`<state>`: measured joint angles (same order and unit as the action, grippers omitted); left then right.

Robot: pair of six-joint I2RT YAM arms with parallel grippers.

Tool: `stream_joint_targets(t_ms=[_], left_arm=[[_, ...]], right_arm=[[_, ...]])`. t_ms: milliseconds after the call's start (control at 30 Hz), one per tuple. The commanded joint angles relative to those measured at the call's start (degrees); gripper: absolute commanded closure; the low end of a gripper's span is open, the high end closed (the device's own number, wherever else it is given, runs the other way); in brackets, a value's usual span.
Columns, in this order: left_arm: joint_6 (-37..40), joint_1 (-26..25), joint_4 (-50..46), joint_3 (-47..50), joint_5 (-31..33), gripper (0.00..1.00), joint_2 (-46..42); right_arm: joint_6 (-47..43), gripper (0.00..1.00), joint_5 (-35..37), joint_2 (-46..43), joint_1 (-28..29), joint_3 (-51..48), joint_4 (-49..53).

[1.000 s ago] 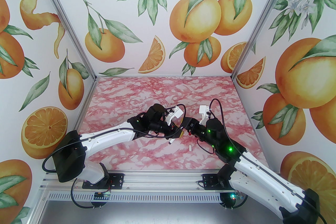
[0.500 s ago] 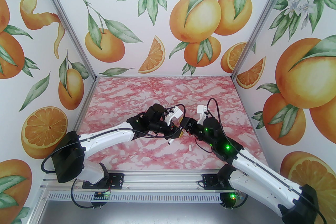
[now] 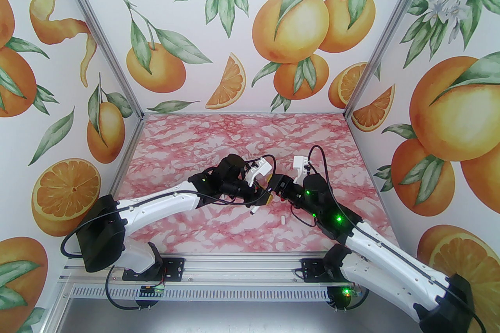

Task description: Open the pen caps

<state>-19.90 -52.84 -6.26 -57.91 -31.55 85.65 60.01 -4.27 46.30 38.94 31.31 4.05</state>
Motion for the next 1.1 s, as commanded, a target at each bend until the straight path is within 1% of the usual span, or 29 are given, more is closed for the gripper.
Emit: stream_joint_targets(t_ms=[0,100,233,333,467,533,600,733,867,1067], left_arm=[[3.1,-1.2,-5.2,-1.6,5.4,0.97,-1.8],[5.4,-3.2,-9.2,-2.6,11.9,0.98,-1.5],[7.3,-5.8,-12.1,-3.6,18.5,0.99,-0.8],[7.8,-7.2,-12.9,-3.9,21.1,0.99,-0.6],[7.9,-8.2,-13.0,-3.8,22.6,1.0,-0.7],[7.9,-8.3,-12.8,-3.6,21.3,1.0,-1.0],[7.9,-8.2,-12.1,-3.4,18.6,1.0,-1.2],[7.5,-7.5,-11.2,-3.1,12.5,1.0,-1.7],[6.1,-5.0,-8.9,-2.0,4.0,1.0,-2.7],[4.7,-2.5,-6.8,-0.8,-4.4,1.0,-3.6]], right_arm=[[-0.4,0.89,3.6,-0.6,-0.2,3.3,2.8],[-0.9,0.91,8.3,0.0,-0.3,6.1,8.9],[-1.3,0.91,11.4,0.6,-0.4,8.4,11.9],[-1.4,0.91,13.7,1.1,-0.5,9.7,13.9],[-1.1,0.92,16.4,1.4,-1.3,10.5,15.7],[-0.8,0.92,16.5,1.2,-2.1,10.3,15.4],[-0.7,0.92,15.7,1.1,-3.0,9.8,14.4],[-2.7,0.92,11.2,0.1,-4.4,8.0,8.7],[-5.4,0.91,5.9,-0.4,-6.0,6.7,4.6],[-7.2,0.91,-0.2,-0.7,-7.4,5.7,-0.5]])
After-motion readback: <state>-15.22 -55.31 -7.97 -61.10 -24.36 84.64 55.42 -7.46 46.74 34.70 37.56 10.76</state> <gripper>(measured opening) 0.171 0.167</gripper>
